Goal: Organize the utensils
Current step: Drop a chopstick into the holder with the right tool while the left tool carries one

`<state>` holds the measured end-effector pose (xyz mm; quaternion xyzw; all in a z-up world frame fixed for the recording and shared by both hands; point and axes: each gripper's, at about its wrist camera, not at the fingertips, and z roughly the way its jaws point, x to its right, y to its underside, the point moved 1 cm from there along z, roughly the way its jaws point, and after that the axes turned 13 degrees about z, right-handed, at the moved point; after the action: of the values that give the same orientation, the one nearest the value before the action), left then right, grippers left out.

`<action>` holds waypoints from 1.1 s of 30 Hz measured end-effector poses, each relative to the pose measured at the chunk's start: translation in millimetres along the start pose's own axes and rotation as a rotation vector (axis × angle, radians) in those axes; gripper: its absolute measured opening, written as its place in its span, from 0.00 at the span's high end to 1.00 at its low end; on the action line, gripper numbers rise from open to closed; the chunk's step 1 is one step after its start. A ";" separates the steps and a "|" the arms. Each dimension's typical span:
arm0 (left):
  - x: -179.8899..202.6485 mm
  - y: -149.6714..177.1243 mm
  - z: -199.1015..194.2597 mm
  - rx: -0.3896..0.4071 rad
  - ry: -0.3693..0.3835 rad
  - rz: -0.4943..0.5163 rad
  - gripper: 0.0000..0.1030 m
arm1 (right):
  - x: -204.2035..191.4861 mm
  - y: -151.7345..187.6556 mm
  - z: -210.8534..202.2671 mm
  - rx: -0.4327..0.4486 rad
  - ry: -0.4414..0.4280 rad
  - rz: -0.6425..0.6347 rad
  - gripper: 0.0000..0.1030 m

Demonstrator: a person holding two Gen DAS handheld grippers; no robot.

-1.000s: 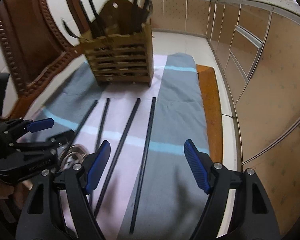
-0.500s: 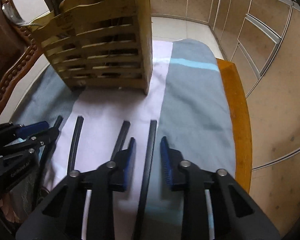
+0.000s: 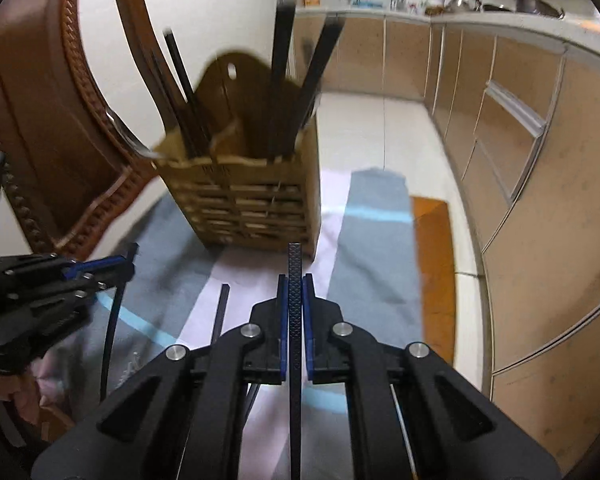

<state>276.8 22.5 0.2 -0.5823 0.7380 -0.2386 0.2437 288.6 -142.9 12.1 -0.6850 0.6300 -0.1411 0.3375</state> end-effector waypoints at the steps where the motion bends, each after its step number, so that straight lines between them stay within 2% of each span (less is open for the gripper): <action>1: 2.1 -0.6 -13.4 0.025 -0.011 0.010 0.94 | 1.3 2.6 -12.9 0.024 -0.006 0.006 0.93; 3: 7.7 -1.0 -43.4 0.084 -0.033 0.033 0.94 | 4.3 4.9 -30.2 0.053 -0.016 0.017 0.93; 9: 24.3 -8.7 -91.9 0.180 -0.042 0.088 0.94 | 0.6 14.9 -89.3 0.154 -0.065 0.034 0.93; 15: 10.7 -13.1 -126.4 0.255 -0.021 0.033 0.94 | -6.0 28.1 -144.6 0.248 -0.130 0.084 0.93; 18: -0.7 -13.5 -146.0 0.292 -0.031 0.013 0.94 | -17.4 19.3 -164.8 0.307 -0.134 0.087 0.93; 22: -17.4 -15.1 -164.4 0.343 -0.037 -0.023 0.94 | -35.3 -8.9 -178.7 0.370 -0.140 0.081 0.93; 26: -32.0 -15.6 -175.0 0.372 -0.015 -0.055 0.94 | -65.2 -59.6 -182.2 0.446 -0.126 0.044 0.93; 33: -49.9 -13.7 -183.1 0.401 0.002 -0.087 0.94 | -95.0 -142.3 -155.1 0.516 -0.074 0.046 0.93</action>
<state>180.4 80.9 153.4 -0.5529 0.6502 -0.3918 0.3436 286.1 -99.1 238.9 -0.5664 0.5759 -0.2642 0.5271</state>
